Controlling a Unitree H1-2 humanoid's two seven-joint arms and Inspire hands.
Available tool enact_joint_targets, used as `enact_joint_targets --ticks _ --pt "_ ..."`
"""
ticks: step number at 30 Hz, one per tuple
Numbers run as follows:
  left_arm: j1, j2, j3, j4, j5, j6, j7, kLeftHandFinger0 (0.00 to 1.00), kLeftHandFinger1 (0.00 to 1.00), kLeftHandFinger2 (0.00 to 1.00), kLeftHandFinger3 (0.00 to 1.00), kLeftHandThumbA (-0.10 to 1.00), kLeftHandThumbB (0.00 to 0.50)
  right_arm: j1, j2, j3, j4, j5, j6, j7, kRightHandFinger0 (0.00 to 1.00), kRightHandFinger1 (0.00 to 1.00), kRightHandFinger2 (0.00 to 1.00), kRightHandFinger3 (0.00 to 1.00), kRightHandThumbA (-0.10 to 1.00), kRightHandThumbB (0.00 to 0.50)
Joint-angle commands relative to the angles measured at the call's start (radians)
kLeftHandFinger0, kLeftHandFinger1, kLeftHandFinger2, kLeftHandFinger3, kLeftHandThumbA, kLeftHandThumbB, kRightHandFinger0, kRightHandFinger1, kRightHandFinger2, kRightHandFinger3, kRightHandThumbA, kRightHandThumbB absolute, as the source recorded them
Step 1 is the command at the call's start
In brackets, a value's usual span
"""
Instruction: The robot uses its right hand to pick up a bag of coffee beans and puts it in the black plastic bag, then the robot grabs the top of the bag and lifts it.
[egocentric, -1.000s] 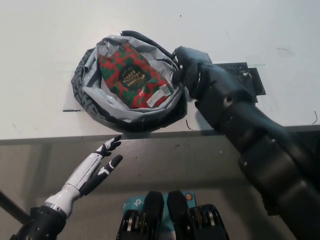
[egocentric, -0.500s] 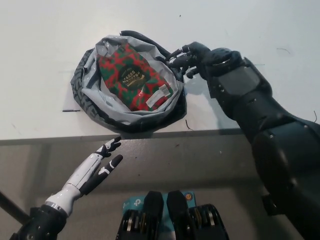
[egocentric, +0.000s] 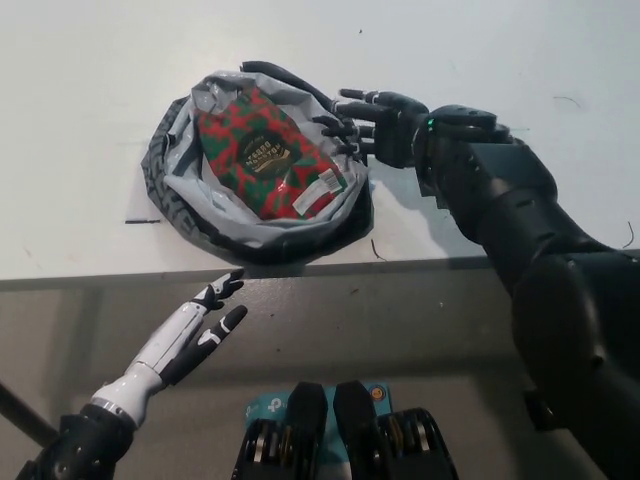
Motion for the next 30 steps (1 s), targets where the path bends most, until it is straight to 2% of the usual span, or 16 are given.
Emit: enact_joint_targets --ticks 1,4,5,8,12,16,23,25,26,30 --pt "-0.026 0.015 0.012 -0.029 -0.016 -0.020 -0.005 1.00 1.00 1.00 1.00 1.00 0.173 -0.078 0.009 0.296 -0.085 -0.256 -0.166 -0.070 1.00 1.00 1.00 1.00 0.85 0.498" --pt "-0.025 0.014 0.011 -0.024 -0.015 -0.024 -0.003 1.00 1.00 1.00 1.00 1.00 0.172 -0.085 0.014 0.377 -0.096 -0.269 -0.181 -0.127 1.00 1.00 1.00 1.00 0.84 0.500" --pt "-0.023 0.014 0.011 -0.027 -0.015 -0.020 -0.003 0.99 1.00 1.00 1.00 1.00 0.175 -0.090 0.017 0.415 -0.103 -0.294 -0.187 -0.153 1.00 1.00 1.00 1.00 0.89 0.500" --pt "-0.020 0.016 0.009 -0.036 -0.009 -0.016 -0.004 0.98 1.00 1.00 1.00 1.00 0.166 -0.099 0.020 0.517 -0.122 -0.337 -0.195 -0.202 1.00 1.00 1.00 1.00 0.91 0.500" --pt "-0.024 0.017 0.008 -0.032 -0.013 -0.019 -0.008 0.98 1.00 1.00 1.00 1.00 0.178 -0.099 0.019 0.611 -0.125 -0.371 -0.194 -0.257 1.00 1.00 1.00 1.00 0.89 0.500" --pt "-0.026 0.019 0.008 -0.033 -0.008 -0.021 -0.005 0.97 1.00 1.00 1.00 1.00 0.165 -0.105 0.021 0.674 -0.117 -0.393 -0.199 -0.304 1.00 1.00 1.00 1.00 0.87 0.500" --pt "-0.029 0.021 0.004 -0.023 0.001 -0.034 -0.002 1.00 1.00 1.00 1.00 1.00 0.189 -0.128 0.024 0.705 -0.121 -0.407 -0.219 -0.359 1.00 1.00 1.00 1.00 0.91 0.500" --pt "-0.025 0.020 0.003 -0.026 -0.001 -0.031 -0.004 1.00 1.00 1.00 1.00 1.00 0.180 -0.126 0.025 0.710 -0.117 -0.411 -0.213 -0.350 1.00 1.00 1.00 1.00 0.90 0.500" --pt "-0.026 0.019 0.003 -0.022 -0.001 -0.042 -0.002 0.99 1.00 1.00 1.00 1.00 0.157 -0.124 0.025 0.711 -0.112 -0.411 -0.205 -0.340 1.00 1.00 1.00 1.00 0.92 0.500" --pt "-0.027 0.023 0.004 -0.027 0.005 -0.039 -0.001 0.97 1.00 1.00 1.00 1.00 0.166 -0.100 0.022 0.701 -0.093 -0.400 -0.202 -0.326 1.00 1.00 1.00 1.00 0.89 0.500"
